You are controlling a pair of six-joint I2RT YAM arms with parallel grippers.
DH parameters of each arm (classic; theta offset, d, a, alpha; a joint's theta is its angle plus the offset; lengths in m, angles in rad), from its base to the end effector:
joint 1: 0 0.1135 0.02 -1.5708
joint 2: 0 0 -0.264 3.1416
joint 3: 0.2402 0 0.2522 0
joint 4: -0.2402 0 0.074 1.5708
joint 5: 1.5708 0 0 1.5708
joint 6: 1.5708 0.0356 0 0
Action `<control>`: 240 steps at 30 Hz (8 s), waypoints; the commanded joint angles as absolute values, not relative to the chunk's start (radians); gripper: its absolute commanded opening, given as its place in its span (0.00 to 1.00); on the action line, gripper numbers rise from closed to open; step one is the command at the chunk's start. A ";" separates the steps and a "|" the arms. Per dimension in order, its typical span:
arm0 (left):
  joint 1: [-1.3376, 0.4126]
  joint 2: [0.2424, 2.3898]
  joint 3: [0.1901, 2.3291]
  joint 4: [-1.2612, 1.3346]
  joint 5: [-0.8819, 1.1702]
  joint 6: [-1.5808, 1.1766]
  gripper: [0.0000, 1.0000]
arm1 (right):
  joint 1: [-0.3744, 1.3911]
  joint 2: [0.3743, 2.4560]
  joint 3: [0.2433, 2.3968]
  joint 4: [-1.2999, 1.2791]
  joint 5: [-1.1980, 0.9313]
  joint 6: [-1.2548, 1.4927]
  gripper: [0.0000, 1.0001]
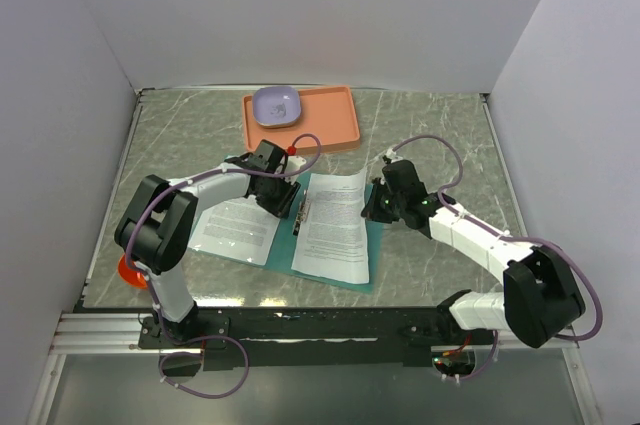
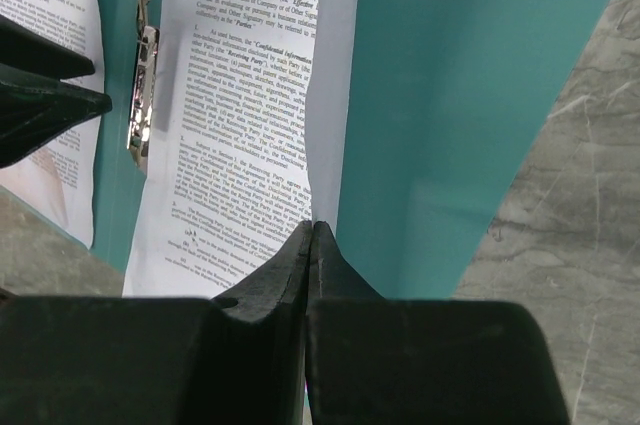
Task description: Put the files into the folder
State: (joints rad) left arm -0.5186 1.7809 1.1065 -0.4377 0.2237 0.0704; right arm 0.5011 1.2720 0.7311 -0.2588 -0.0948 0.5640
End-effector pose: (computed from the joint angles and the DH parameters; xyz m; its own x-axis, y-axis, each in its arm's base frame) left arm 0.3018 -0.1813 0.1681 -0.7368 0.4995 -0.4557 0.6220 0.7649 -0.1673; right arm 0.2259 0.1276 0.2126 -0.8181 0.1587 -0.5527 -0.1168 0.8953 0.4299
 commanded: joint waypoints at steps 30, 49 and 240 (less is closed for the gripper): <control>-0.520 1.697 1.088 -0.460 0.261 0.080 0.43 | 0.554 1.270 0.736 -0.275 -0.006 0.610 0.00; -0.520 1.680 1.108 -0.483 0.270 0.080 0.43 | 0.525 1.239 0.686 -0.256 0.031 0.653 0.00; -0.318 1.507 1.286 -0.715 0.110 0.160 0.50 | 0.726 1.580 0.997 0.081 -0.259 0.813 0.53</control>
State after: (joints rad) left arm -0.3202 1.6123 1.1240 -0.6220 0.0376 0.1894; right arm 0.7372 1.6997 1.0088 0.1474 -0.3103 0.8459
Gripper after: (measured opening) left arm 0.458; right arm 0.524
